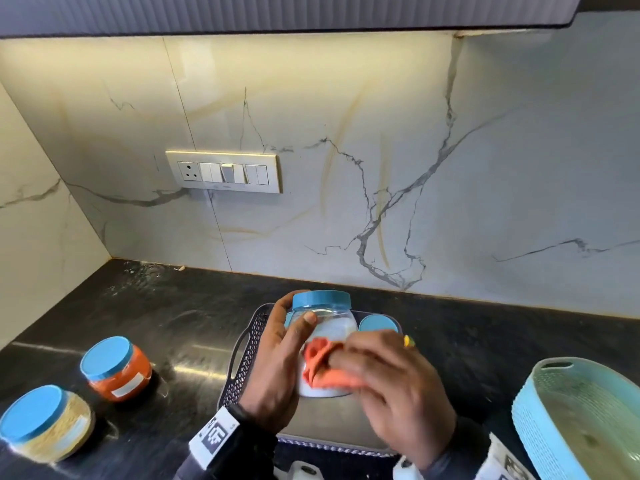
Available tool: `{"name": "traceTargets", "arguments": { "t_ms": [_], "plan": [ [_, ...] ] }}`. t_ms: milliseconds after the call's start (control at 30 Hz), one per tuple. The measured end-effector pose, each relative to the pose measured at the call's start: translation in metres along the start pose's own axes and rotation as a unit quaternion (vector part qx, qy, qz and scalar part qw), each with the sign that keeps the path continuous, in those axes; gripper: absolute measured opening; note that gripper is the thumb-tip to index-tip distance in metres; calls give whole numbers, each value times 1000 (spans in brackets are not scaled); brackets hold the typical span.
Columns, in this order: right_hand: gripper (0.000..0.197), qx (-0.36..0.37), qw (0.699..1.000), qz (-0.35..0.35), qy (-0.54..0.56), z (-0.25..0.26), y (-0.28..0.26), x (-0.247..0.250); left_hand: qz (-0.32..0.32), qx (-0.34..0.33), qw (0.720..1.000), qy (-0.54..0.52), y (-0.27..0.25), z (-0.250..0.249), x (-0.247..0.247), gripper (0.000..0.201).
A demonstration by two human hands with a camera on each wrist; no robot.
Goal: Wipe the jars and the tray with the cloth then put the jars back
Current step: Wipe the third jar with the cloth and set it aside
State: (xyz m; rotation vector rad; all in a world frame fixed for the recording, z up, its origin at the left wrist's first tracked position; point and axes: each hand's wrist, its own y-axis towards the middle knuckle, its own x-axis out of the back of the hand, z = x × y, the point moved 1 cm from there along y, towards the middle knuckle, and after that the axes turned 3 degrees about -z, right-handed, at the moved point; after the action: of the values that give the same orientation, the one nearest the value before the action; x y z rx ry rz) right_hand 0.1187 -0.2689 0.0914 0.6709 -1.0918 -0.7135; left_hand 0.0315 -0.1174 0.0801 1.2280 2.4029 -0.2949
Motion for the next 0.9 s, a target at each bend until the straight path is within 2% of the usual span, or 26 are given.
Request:
{"name": "traceTargets", "arguments": {
  "t_ms": [67, 133, 200, 267, 333, 433, 533, 600, 667, 733, 800, 867, 900],
  "plan": [
    [20, -92, 993, -60, 32, -17, 17, 4, 11, -4, 1000, 7, -1, 2, -4, 44],
    [19, -137, 986, -82, 45, -24, 24, 5, 11, -14, 1000, 10, -1, 3, -5, 42],
    [23, -113, 992, -60, 22, -13, 18, 3, -5, -13, 1000, -7, 2, 2, -2, 48],
    [25, -50, 998, -26, 8, 4, 4, 0, -16, -17, 1000, -18, 6, 0, 3, 59],
    [24, -20, 1000, -6, 11, 5, -3, -1, -6, -21, 1000, -9, 7, -1, 6, 66],
    [25, -85, 994, -51, 55, -19, 14, 2, 15, -12, 1000, -4, 4, 1, 2, 68],
    [24, -172, 968, -113, 145, -31, 28, 5, 22, -21, 1000, -5, 2, 4, -3, 68],
    [26, -158, 972, -105, 137, -21, 20, 3, 10, -27, 999, -20, 5, 2, 0, 68],
    [27, -110, 984, -74, 115, -8, 3, 0, -5, -26, 999, -35, 8, 1, 6, 68],
    [19, -52, 993, -41, 94, -1, -9, 1, -15, -27, 999, -45, 10, 0, 11, 70],
    [15, -38, 995, -34, 88, -7, -2, 3, -11, -19, 999, -44, 9, 0, 9, 74],
    [19, -118, 980, -79, 140, -23, 10, 2, 9, -14, 999, -37, 5, 2, 2, 73],
    [23, -169, 961, -111, 188, -29, 17, 2, 15, -15, 999, -34, 3, 3, -2, 70]
  ]
}}
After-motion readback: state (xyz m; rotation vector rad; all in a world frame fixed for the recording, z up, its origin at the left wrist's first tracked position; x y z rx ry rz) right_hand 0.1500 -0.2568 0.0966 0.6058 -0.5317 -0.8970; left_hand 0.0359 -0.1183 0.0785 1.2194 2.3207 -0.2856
